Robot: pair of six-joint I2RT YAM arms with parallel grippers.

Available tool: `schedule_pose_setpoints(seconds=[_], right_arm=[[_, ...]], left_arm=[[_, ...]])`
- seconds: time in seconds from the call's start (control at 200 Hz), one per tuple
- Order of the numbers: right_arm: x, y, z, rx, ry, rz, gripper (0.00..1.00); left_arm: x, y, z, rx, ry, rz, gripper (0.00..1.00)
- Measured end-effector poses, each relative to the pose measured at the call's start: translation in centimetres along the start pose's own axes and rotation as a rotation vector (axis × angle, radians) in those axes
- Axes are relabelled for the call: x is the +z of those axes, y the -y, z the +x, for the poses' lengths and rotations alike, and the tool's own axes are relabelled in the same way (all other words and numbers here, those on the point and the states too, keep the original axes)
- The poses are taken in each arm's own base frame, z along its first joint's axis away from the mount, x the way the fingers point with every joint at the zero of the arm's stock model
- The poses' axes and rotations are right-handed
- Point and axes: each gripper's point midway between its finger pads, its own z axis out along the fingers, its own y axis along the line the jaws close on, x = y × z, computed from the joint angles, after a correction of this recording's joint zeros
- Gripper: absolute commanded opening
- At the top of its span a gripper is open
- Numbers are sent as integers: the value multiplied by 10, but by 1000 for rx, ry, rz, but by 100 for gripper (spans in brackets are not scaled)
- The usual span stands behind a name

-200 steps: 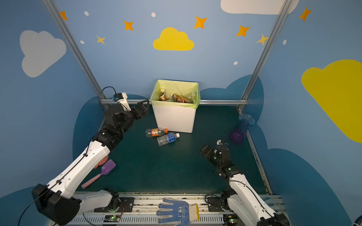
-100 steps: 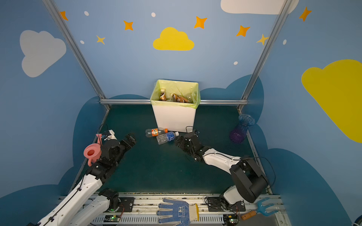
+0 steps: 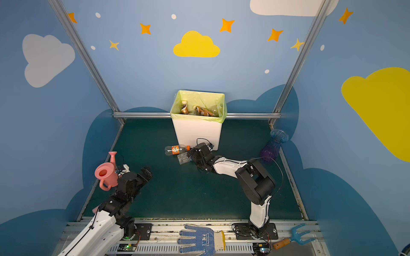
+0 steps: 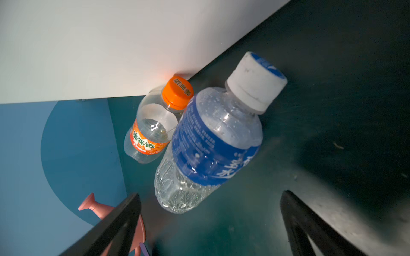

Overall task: Throw the plastic bottles in the bin
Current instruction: 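Lower the left arm back while the right gripper reaches the blue-labelled water bottle, then close the right gripper on the blue-labelled water bottle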

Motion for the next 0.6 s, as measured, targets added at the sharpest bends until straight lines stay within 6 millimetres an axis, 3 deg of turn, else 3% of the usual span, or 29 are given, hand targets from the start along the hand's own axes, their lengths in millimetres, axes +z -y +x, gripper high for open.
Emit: schedule_pose_setpoints(seconds=[0.265, 0.601], right_arm=[[19, 9, 5, 61, -15, 82, 97], [33, 6, -3, 68, 13, 141, 92]], left_arm=[[-1, -1, -3, -6, 16, -1, 100], [1, -7, 0, -3, 12, -16, 100]])
